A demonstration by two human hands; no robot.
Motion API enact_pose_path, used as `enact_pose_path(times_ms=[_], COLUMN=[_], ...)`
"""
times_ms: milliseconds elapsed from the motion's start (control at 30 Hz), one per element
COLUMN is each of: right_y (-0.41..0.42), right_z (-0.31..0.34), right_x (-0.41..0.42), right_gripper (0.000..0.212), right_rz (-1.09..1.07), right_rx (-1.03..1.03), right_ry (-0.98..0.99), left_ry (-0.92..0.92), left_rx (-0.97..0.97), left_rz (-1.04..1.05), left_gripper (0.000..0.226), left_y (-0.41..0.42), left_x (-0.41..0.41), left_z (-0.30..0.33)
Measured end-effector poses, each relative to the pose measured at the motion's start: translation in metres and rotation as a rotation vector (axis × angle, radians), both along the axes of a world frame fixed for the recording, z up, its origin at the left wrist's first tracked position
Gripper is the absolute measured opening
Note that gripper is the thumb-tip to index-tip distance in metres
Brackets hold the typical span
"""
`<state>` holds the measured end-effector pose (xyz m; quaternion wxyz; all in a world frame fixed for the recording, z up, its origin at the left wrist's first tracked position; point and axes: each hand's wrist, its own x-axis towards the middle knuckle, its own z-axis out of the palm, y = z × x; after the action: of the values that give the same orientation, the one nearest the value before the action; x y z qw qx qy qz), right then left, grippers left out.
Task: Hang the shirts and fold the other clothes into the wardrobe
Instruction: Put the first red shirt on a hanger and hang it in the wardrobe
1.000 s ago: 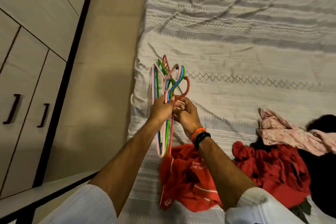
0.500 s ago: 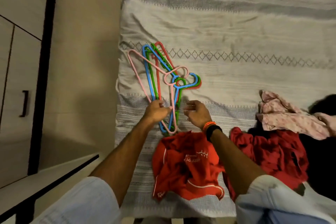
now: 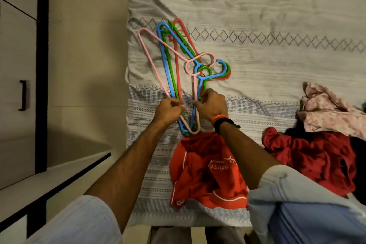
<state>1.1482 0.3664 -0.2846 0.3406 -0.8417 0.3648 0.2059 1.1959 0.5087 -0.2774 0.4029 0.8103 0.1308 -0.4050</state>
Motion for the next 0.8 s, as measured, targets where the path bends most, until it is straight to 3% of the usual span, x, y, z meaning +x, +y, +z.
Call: enact_pose_path(times_ms=[100, 233, 400, 533, 633, 800], right_y=[0.007, 0.012, 0.003, -0.014, -0.03, -0.044], right_z=[-0.006, -0.008, 0.007, 0.037, 0.063, 0.101], right_x=[0.01, 0.018, 0.014, 0.002, -0.005, -0.005], right_gripper=[0.052, 0.039, 0.022, 0.01, 0.011, 0.026], right_rz=[0.076, 0.112, -0.191, -0.165, -0.036, -0.032], right_rx=[-0.149, -0.213, -0.053, 0.004, 0.019, 0.0], right_ry=[0.033, 0.065, -0.159, -0.303, -0.348, -0.451], left_ry=[0.021, 0.042, -0.002, -0.21, -0.533, -0.7], left_rx=[-0.02, -0.034, -0.066, -0.034, 0.113, 0.233], left_rz=[0.018, 0.046, 0.09, 0.088, 0.001, -0.164], left_gripper=[0.03, 0.027, 0.019, 0.028, 0.036, 0.013], left_y=[-0.002, 0.0, -0.003, -0.013, -0.014, -0.01], left_x=[0.001, 0.003, 0.009, 0.028, 0.044, 0.052], left_z=[-0.003, -0.004, 0.007, 0.04, 0.08, 0.132])
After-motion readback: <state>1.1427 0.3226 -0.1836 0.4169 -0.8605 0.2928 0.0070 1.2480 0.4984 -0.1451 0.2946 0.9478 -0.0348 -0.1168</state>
